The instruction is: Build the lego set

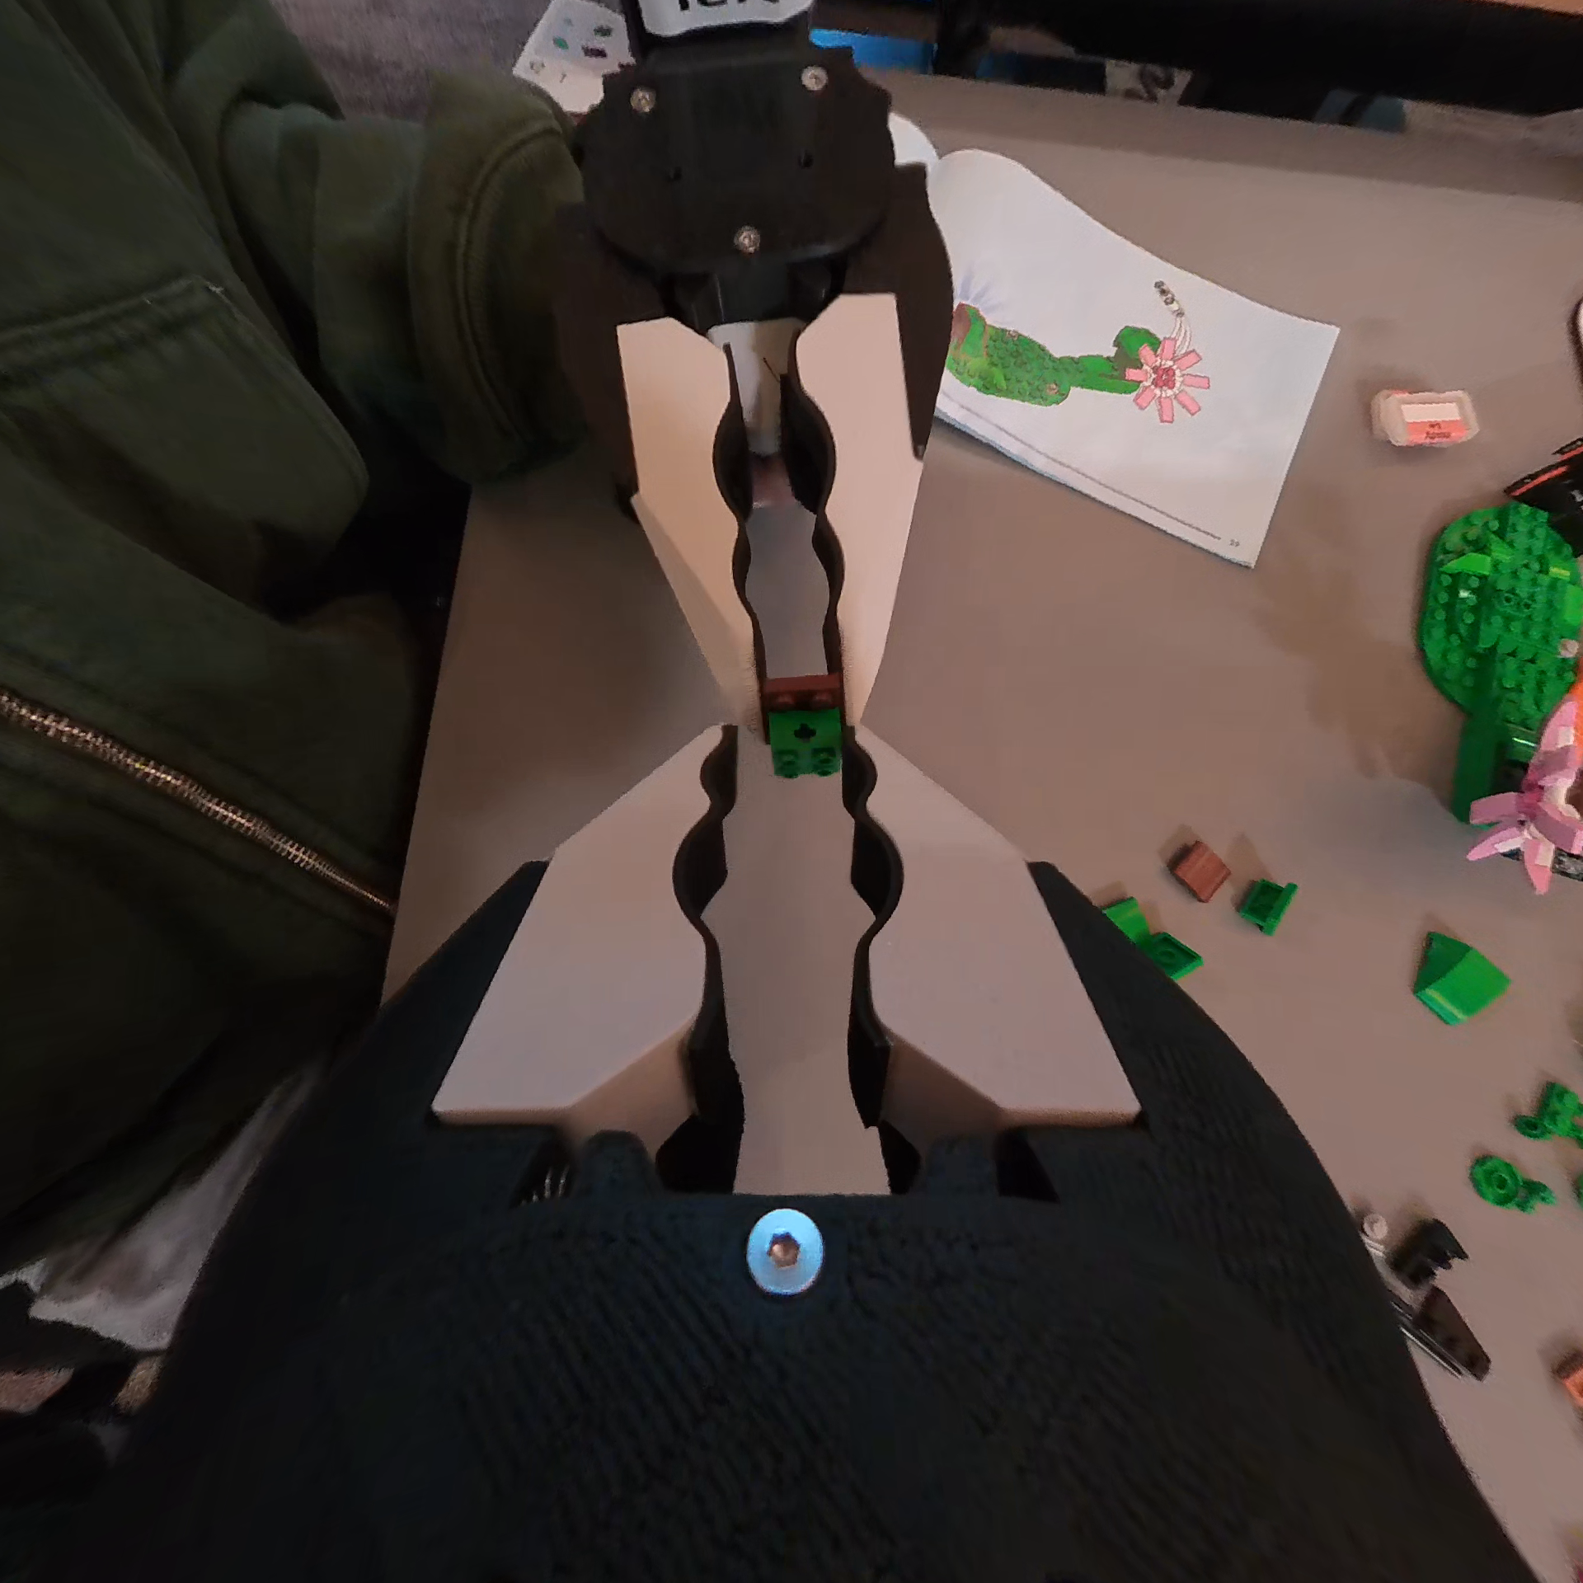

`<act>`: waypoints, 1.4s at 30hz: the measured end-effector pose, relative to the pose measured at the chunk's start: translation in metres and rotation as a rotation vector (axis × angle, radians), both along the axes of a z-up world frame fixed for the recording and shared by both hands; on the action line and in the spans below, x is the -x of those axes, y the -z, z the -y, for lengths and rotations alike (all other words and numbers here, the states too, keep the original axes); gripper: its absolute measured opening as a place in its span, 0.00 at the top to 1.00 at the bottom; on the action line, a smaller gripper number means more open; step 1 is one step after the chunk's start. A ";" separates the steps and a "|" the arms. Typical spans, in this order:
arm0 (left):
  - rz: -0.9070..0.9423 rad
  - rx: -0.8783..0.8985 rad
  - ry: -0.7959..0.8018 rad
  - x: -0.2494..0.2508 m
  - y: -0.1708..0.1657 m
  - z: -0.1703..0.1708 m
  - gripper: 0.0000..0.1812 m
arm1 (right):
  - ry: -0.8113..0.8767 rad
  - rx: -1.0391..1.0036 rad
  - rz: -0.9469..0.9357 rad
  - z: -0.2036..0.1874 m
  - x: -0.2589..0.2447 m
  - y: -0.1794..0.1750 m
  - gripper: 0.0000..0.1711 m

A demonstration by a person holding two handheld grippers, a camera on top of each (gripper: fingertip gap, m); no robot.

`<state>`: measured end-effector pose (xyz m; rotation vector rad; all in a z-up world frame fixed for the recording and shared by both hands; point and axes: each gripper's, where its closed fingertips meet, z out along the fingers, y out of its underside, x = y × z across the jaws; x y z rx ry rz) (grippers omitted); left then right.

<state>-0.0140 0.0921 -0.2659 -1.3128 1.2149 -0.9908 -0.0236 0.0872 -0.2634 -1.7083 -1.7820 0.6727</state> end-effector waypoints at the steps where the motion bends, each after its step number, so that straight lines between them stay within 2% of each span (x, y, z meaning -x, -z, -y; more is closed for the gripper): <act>1: 0.002 -0.004 -0.011 0.001 0.000 -0.002 0.93 | 0.010 -0.003 -0.011 -0.001 0.000 -0.001 0.86; 4: 0.009 -0.018 -0.075 0.005 -0.003 -0.011 0.93 | 0.097 -0.018 -0.068 -0.011 -0.004 -0.008 0.81; 8: 0.050 -0.070 -0.276 0.018 -0.013 -0.036 0.93 | 0.445 -0.050 -0.358 -0.040 -0.006 -0.035 0.78; 11: 0.050 -0.129 -0.422 0.024 -0.020 -0.049 0.93 | 0.580 -0.161 -0.469 -0.042 0.004 -0.037 0.76; 15: -0.002 -0.215 -0.505 0.021 -0.020 -0.052 0.93 | 0.623 -0.326 -0.468 -0.045 0.020 -0.036 0.77; 23: -0.066 -0.285 -0.577 0.022 -0.017 -0.055 0.93 | 0.672 -0.295 -0.475 -0.053 0.025 -0.028 0.83; 27: -0.101 -0.318 -0.598 0.022 -0.016 -0.056 0.93 | 0.683 -0.299 -0.446 -0.056 0.024 -0.026 0.82; 33: -0.203 -0.436 -0.641 0.020 -0.012 -0.056 0.93 | 0.695 -0.192 -0.372 -0.059 0.020 -0.017 0.85; 36: -0.223 -0.486 -0.648 0.017 -0.013 -0.053 0.93 | 0.703 -0.189 -0.344 -0.061 0.017 -0.015 0.90; 42: -0.244 -0.505 -0.658 0.017 -0.012 -0.053 0.93 | 0.709 -0.232 -0.302 -0.063 0.016 -0.013 0.92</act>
